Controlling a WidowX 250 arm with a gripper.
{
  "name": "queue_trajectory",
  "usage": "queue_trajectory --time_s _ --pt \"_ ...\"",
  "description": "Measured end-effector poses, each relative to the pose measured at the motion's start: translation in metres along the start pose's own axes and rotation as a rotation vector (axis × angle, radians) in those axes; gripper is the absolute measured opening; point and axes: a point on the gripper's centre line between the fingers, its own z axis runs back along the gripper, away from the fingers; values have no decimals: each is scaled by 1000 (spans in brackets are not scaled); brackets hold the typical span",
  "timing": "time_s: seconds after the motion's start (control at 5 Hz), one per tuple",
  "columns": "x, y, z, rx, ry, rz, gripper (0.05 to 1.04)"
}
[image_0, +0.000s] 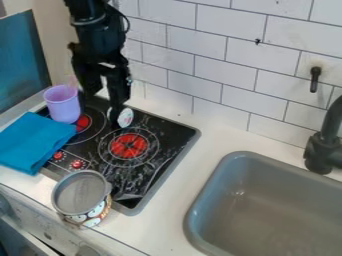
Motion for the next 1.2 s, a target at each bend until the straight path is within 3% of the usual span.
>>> queue_trajectory --time_s 0.2,0.4,0.8,1.2 --pt "15 14 -2 66 -34 40 1001" --pt "25 25 -13 113 -24 46 1001" --pt "36 25 -41 61 22 31 1001" --pt "37 30 -43 94 23 43 1001"
